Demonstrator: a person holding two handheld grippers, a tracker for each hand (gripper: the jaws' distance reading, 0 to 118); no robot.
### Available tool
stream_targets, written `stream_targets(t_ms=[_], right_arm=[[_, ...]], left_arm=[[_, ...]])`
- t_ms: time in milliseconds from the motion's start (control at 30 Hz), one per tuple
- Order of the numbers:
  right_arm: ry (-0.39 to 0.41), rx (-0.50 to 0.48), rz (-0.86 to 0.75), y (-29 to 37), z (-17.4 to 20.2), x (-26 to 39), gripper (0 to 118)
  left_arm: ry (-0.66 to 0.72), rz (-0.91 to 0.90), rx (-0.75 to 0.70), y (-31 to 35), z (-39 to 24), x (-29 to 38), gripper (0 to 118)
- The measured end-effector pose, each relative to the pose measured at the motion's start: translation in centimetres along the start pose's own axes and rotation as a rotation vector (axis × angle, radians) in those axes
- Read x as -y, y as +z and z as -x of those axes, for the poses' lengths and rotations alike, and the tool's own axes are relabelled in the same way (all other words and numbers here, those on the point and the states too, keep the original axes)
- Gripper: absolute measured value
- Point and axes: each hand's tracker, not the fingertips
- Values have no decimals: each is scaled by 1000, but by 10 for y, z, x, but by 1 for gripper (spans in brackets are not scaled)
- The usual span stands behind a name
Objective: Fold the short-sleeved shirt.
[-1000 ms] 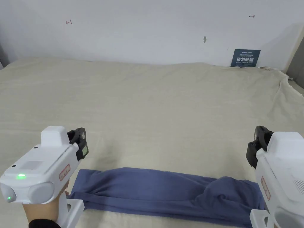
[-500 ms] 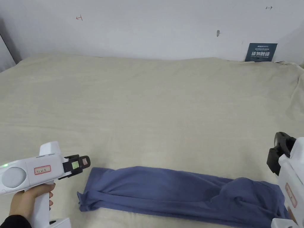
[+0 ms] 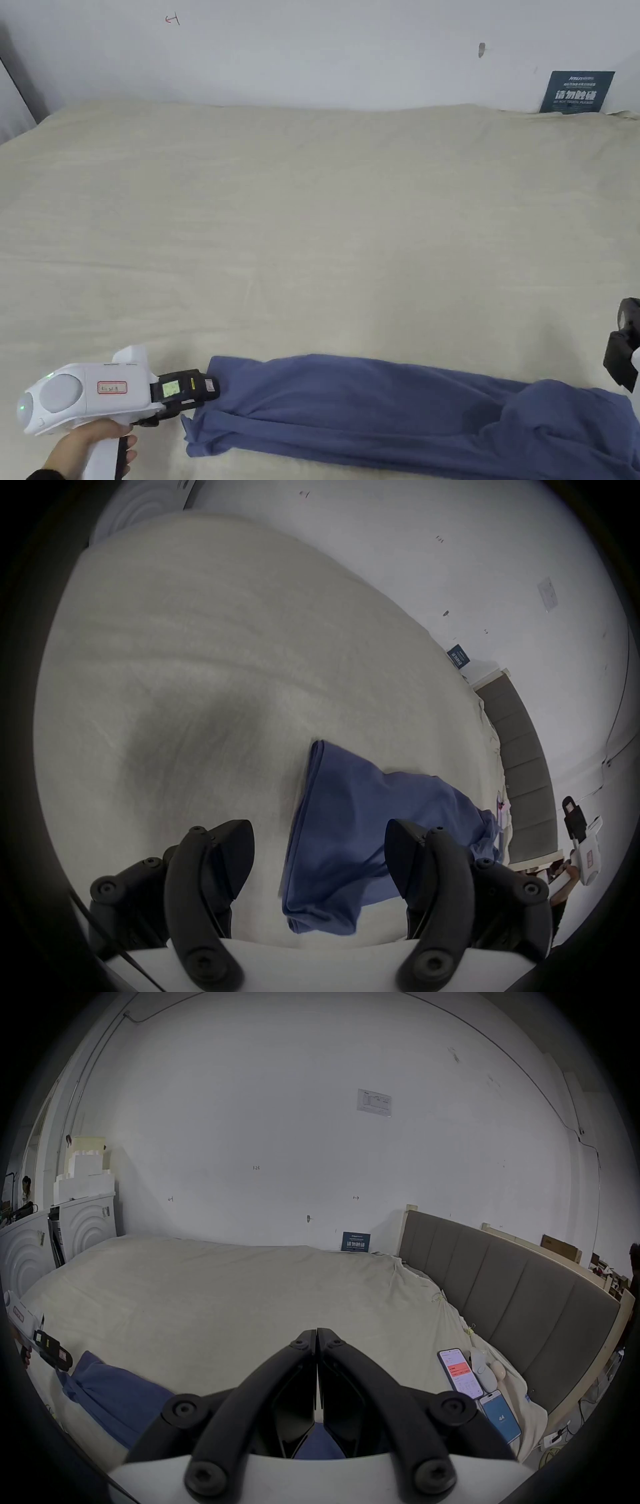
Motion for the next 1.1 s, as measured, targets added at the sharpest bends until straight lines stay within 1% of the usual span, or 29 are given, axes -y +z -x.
stream_targets(t_ms=[167,200,267,333,367,400,467,567,633,700,800,967,1033,1100], right_arm=[[2,20,16,-6,0,1,0],[3,24,19,-7,0,1,0],[2,28,26,-9,-1,2,0],[4,31,29,-11,-1,2,0],[6,34,32,-12,-1,2,0],[5,34,34,-12,-1,3,0],[1,33,36,-14,-2,3,0],[4,28,39,-14,-1,3,0],[7,28,39,-13,-3,2,0],[1,28,36,-12,-6,1,0],[-7,35,26,-9,-11,-2,0],[-18,38,6,-3,-18,-6,0],[-24,33,2,0,-20,-6,0],[-28,30,-4,2,-23,-6,0]], left_arm=[[-59,13,60,-13,9,-8,79],[-85,29,85,-15,7,-9,76],[-113,58,102,-21,2,-11,66],[-124,75,107,-28,-3,-11,65],[-129,75,105,-29,-7,-11,62],[-133,73,109,-29,-7,-11,52],[-131,72,106,-30,-8,-13,20],[-131,86,89,-37,-12,-9,18],[-140,70,82,-36,-14,-8,10],[-159,51,66,-31,-20,-7,6],[-198,31,33,-18,-26,-12,4],[-180,3,28,13,-26,-23,4],[-205,-10,-5,23,-27,-23,4],[-189,-25,-31,34,-22,-24,4]])
